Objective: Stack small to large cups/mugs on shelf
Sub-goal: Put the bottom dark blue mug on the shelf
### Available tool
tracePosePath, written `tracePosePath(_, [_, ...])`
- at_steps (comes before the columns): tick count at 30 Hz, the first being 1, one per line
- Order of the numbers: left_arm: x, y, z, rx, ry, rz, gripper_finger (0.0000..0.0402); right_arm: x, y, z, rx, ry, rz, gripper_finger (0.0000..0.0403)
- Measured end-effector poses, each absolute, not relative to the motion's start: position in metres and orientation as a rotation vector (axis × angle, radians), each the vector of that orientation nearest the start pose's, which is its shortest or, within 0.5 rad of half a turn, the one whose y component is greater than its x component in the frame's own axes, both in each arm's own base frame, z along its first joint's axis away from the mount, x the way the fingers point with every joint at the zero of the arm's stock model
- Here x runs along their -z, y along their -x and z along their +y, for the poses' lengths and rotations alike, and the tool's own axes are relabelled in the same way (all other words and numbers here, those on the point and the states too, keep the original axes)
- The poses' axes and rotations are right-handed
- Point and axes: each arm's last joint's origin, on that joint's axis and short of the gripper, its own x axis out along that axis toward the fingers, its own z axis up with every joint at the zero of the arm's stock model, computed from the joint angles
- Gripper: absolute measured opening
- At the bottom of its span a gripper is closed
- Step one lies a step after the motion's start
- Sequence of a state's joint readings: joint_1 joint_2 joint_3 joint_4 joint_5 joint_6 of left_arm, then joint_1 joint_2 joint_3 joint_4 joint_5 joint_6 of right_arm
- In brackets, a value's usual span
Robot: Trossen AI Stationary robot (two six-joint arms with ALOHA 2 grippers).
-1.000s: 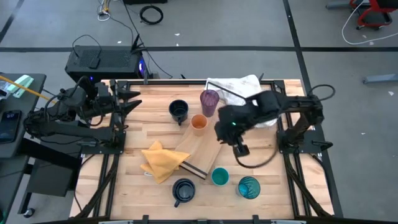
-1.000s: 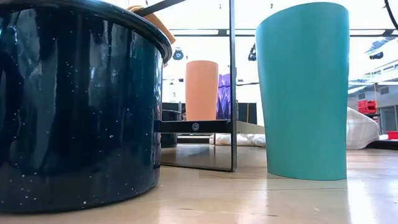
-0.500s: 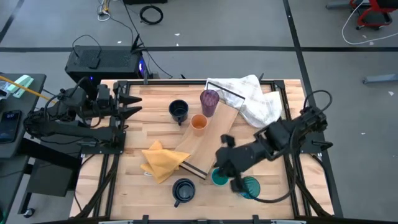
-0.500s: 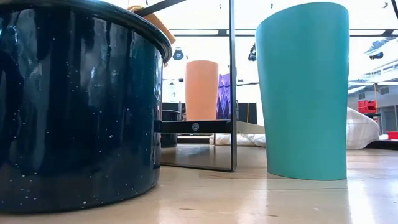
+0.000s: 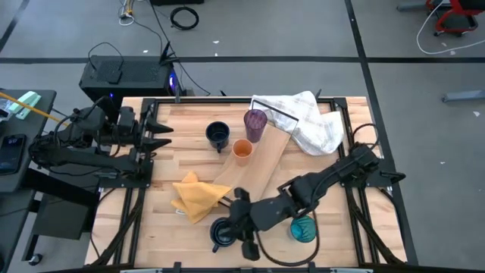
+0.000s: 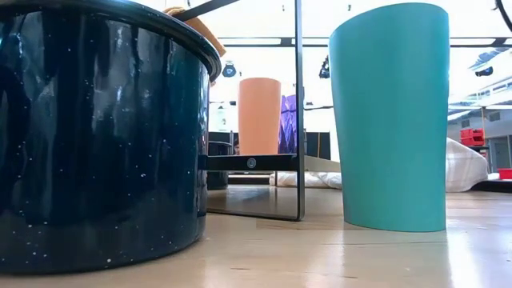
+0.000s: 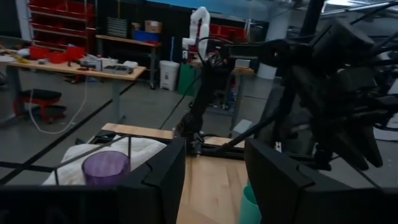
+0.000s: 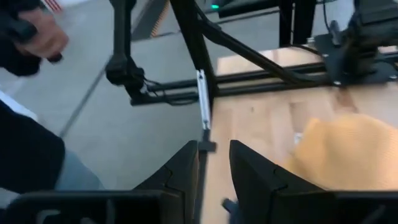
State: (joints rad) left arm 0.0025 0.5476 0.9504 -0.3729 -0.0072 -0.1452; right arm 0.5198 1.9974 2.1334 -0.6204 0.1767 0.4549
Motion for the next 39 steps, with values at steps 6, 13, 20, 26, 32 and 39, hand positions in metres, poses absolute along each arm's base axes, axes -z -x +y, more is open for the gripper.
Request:
tracePosePath(6, [-0.395,-0.093,0.0,0.0,0.145,-0.031,0.0172,-0.361,-0.409,0.228,-0.259,-0.283,0.608,0.01])
tracePosePath(13, [-0.395,-0.093,0.0,0.022,0.145,-0.029,0.0172,-0.336,-0.418,0.236,-0.312,-0.297,0.707,0.01])
tracePosePath(20, [-0.395,-0.093,0.0,0.021,0.146,-0.026,0.0172,-0.322,-0.42,0.238,-0.309,-0.23,0.761,0.01])
tracePosePath(26, [-0.397,-0.093,-0.003,0.105,0.176,-0.038,0.0172,-0.313,-0.422,0.239,-0.285,-0.22,0.786,0.01])
tracePosePath(32, [-0.404,-0.107,-0.017,0.373,0.229,-0.039,0.0172,-0.343,-0.396,0.219,-0.099,-0.153,0.789,0.0092])
tracePosePath(39, [-0.4,-0.148,-0.045,0.467,0.149,0.054,0.0172,-0.405,-0.345,0.154,0.243,-0.132,0.754,0.0084])
